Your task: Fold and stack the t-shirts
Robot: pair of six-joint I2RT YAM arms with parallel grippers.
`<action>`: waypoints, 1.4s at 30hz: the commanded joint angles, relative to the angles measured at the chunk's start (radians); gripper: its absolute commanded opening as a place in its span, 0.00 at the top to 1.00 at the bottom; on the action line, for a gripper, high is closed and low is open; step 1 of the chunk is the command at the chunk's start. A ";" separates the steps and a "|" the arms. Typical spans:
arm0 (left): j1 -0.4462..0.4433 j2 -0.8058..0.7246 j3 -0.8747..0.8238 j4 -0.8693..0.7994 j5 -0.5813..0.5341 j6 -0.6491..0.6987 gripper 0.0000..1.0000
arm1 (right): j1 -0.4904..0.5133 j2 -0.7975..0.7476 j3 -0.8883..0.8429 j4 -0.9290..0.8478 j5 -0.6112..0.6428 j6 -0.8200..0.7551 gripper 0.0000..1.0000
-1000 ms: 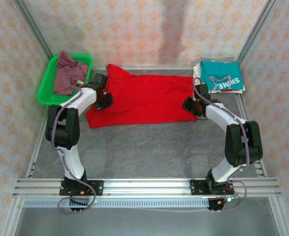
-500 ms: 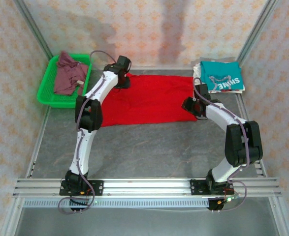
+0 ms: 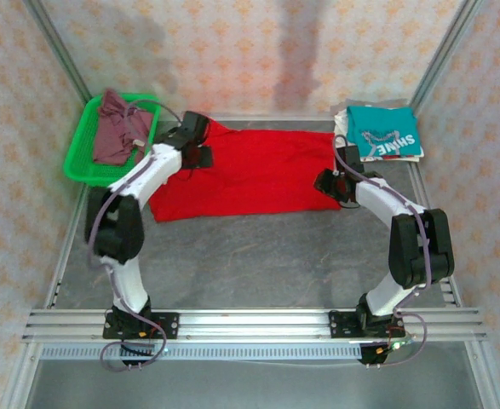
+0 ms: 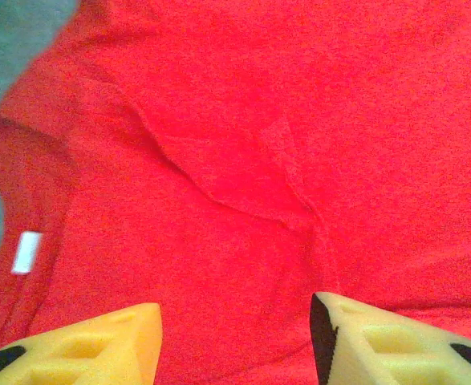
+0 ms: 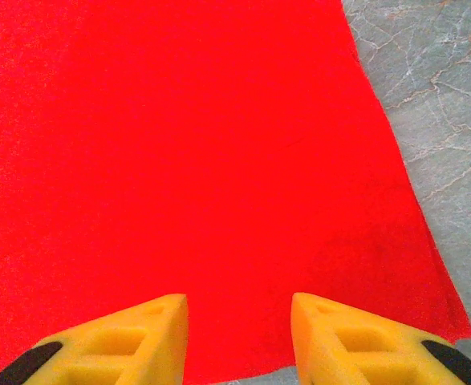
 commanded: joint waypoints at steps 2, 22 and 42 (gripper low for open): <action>0.035 -0.092 -0.193 0.135 0.015 -0.093 0.51 | 0.022 0.039 0.067 -0.053 0.049 -0.052 0.63; 0.207 -0.106 -0.589 0.206 0.107 -0.144 0.54 | 0.038 0.217 0.044 -0.105 0.090 0.071 0.66; 0.127 -0.299 -0.491 0.111 0.152 -0.120 0.54 | 0.120 -0.205 -0.229 0.020 0.125 0.322 0.58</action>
